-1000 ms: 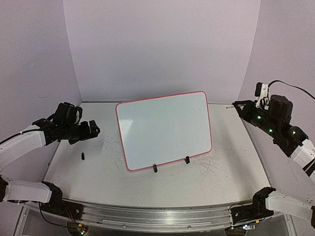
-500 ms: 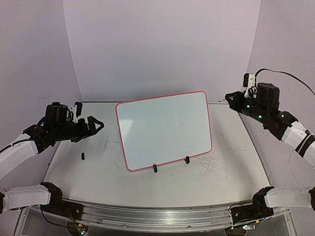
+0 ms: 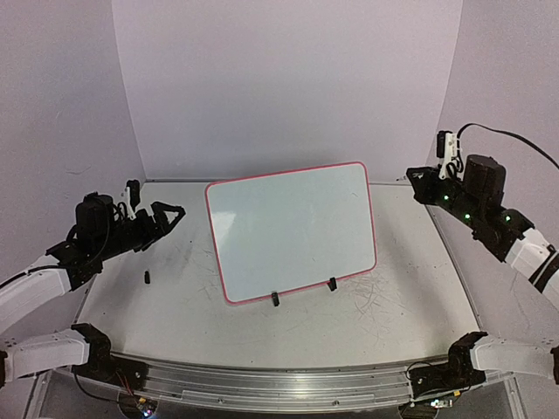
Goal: Write a sentence on the whiteboard
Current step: Hold the whiteboard at the center of the board.
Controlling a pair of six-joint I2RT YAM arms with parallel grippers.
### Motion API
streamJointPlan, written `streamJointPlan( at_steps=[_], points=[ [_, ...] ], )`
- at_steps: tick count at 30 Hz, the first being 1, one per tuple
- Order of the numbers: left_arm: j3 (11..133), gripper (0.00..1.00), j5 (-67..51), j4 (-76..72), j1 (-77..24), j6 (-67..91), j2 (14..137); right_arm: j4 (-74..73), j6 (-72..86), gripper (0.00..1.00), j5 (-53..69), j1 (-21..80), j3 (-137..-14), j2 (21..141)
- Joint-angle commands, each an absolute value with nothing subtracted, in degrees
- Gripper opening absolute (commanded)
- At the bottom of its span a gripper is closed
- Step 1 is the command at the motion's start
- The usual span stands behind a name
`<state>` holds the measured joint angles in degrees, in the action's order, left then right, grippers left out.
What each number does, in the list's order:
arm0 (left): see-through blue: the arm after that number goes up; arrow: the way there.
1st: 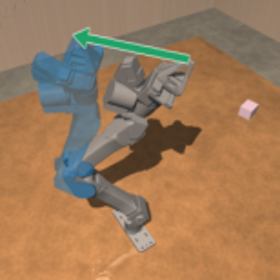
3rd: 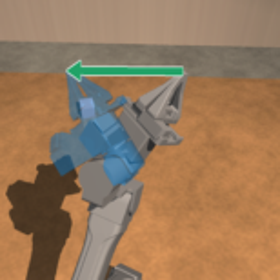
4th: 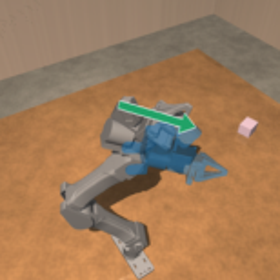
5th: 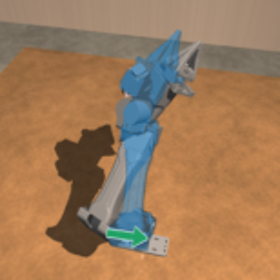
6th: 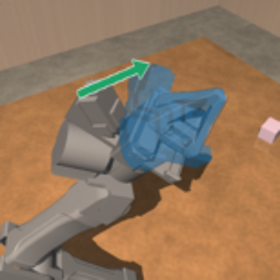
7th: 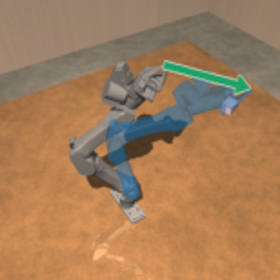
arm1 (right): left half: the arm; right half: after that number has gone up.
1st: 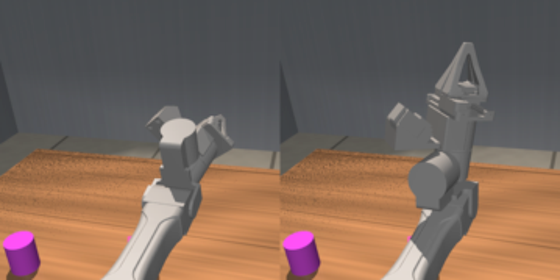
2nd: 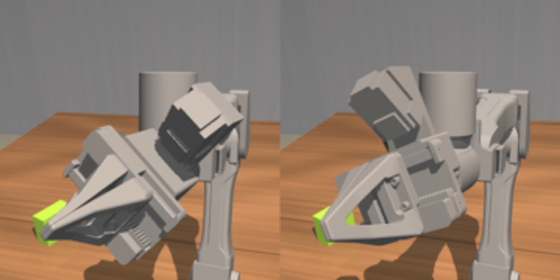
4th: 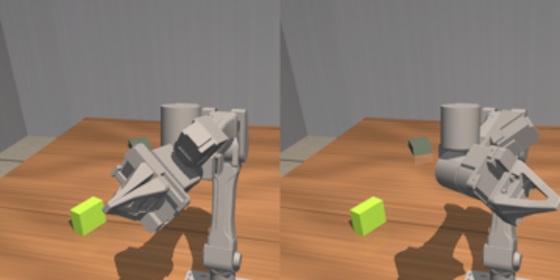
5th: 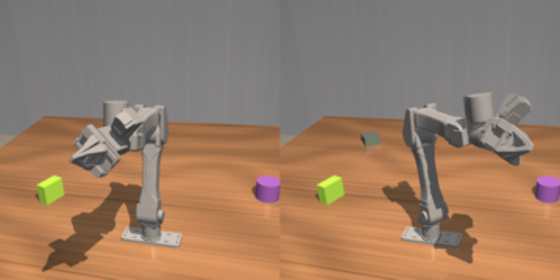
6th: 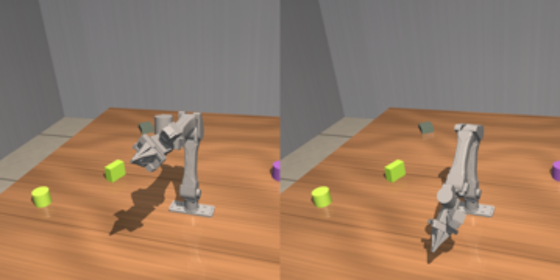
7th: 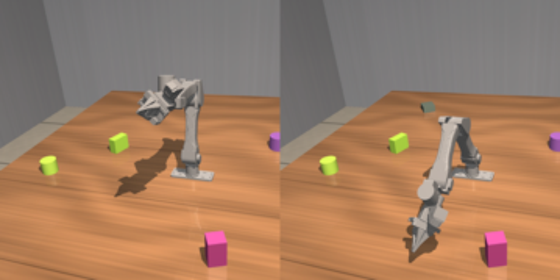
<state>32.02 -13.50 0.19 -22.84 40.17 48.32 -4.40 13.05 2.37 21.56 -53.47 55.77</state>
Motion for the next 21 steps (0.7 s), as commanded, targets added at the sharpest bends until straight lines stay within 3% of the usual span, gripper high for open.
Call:
streamJointPlan(
  at_steps=[1, 6, 11, 17, 21],
  points=[
    [34.48, 0.99, -16.15, -9.41, -22.59, 41.23, 52.61, 3.69, 11.99, 0.0, 1.65, 21.73, -49.72, 50.06],
    [40.42, 0.99, -22.33, -9.41, -22.62, 36.39, 59.13, 5.16, 12.27, 0.0, 8.73, 21.88, -50.02, 51.9],
    [43.14, 0.99, -23.9, -9.58, -22.69, 35.26, 63.18, 11.91, 13.76, 0.0, 8.13, 28.23, -48.98, 53.31],
    [42.98, 0.99, -24.77, -9.6, -22.71, 32.39, 64.77, 11.44, 17.35, 0.0, 5.34, 36.86, -56.42, 63.94],
    [42.68, 0.99, -24.64, -9.78, -22.59, 30.85, 65.66, 11.51, 18.03, 0.0, 10.6, 40.24, -60.19, 69.75]
  ],
)
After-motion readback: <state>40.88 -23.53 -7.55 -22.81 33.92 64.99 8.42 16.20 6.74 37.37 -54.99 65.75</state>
